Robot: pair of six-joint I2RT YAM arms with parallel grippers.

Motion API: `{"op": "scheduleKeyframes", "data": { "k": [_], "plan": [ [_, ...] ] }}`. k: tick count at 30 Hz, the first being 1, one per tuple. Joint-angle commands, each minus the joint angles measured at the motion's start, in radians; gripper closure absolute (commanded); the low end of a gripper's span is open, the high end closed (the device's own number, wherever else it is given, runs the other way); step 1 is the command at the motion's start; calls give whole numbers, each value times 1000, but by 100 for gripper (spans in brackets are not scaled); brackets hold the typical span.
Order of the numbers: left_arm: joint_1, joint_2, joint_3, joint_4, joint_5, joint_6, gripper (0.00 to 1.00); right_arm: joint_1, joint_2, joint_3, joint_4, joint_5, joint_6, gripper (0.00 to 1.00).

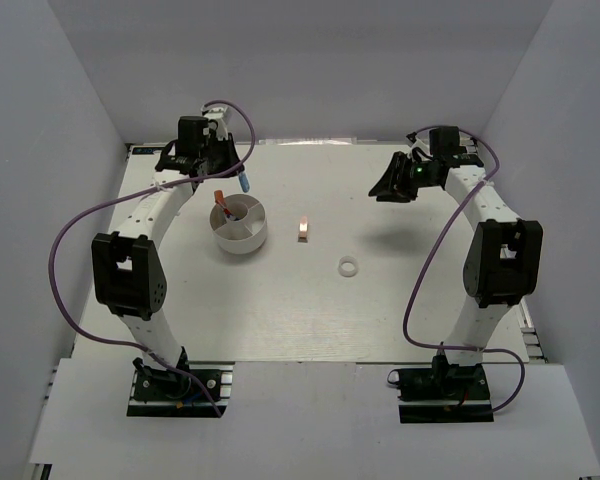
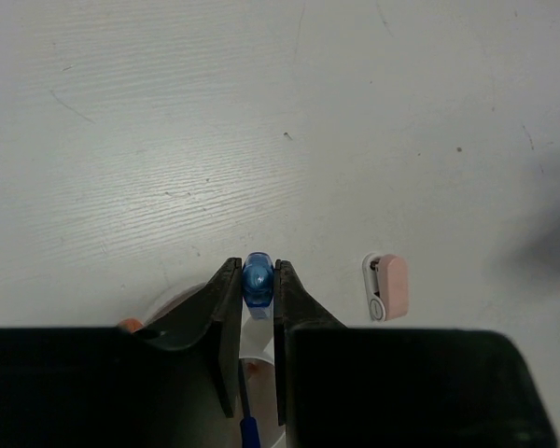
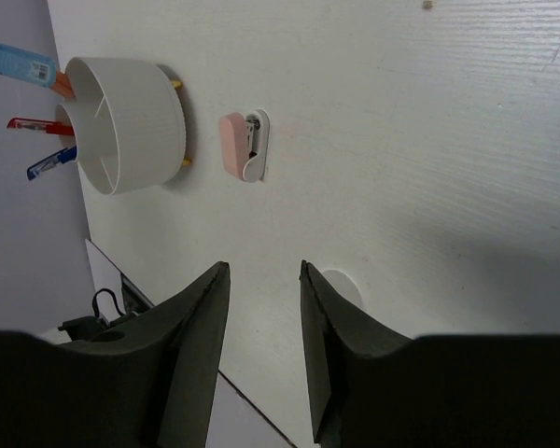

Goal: Sort the stationery into containers
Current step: Place the pen in the storage box.

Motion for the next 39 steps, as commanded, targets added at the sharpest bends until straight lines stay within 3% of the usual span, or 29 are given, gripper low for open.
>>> {"op": "scheduleKeyframes", "data": {
  "k": [1,19,21,22,25,27,31,35,36,39],
  "plan": [
    [5,-52,-22,-10,-18,12,100,-3,-13,-9,21,-35,-9,58],
    [5,-55,-71,-40,-5,22,100,0,-5,-10,12,-46,-55,51],
    [5,-56,-77,-36,1,22,95,0,-5,-10,11,-46,-71,50],
    [5,-58,-80,-36,3,25,85,3,-5,-7,6,-43,-76,47],
    [5,-58,-79,-34,9,25,68,3,-1,-1,-6,-31,-114,46],
    [5,-59,-79,-31,12,24,66,9,8,13,-17,-26,-169,46],
    [5,-62,-74,-25,31,19,62,32,27,57,-86,35,-355,53],
    [5,-82,-76,-5,58,19,56,57,12,41,-126,66,-441,58],
    [5,-88,-74,0,63,18,55,61,8,34,-129,69,-458,67],
    [5,-125,-74,35,80,8,53,89,5,28,-163,105,-554,80]
  ]
}}
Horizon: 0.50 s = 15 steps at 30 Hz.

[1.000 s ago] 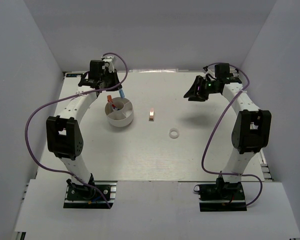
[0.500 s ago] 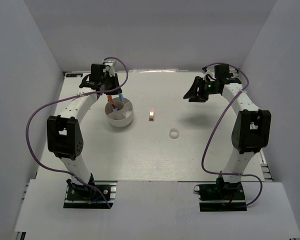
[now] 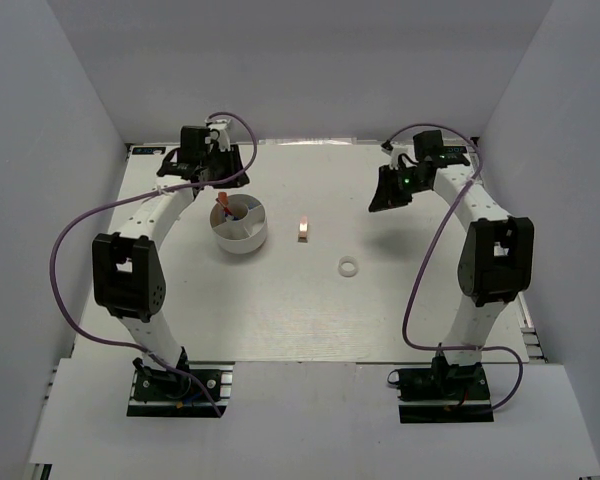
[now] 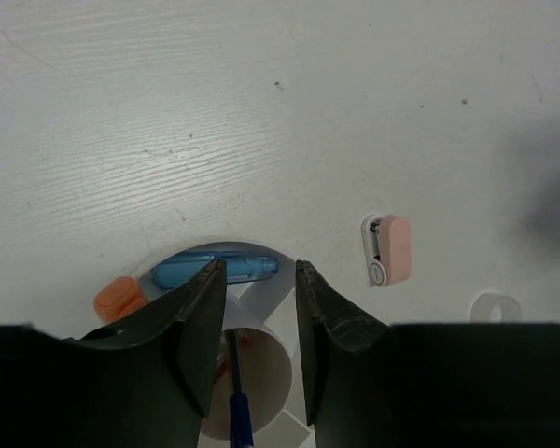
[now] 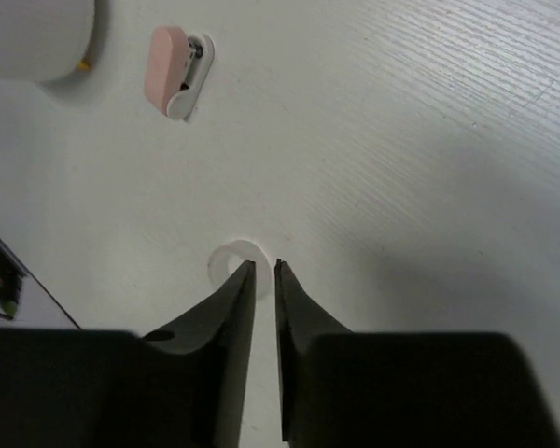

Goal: Sort the stationery into containers
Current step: Place the pen in the storage box.

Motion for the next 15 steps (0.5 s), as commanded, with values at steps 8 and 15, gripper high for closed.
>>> {"op": "scheduleKeyframes", "data": {
  "k": [8,15],
  "plan": [
    [5,-268,-21,173,81,-7,50,162,-22,-92,-86,185,-397,82],
    [-7,-437,-142,193,126,37,43,245,19,-96,-76,254,-403,83]
  ]
}}
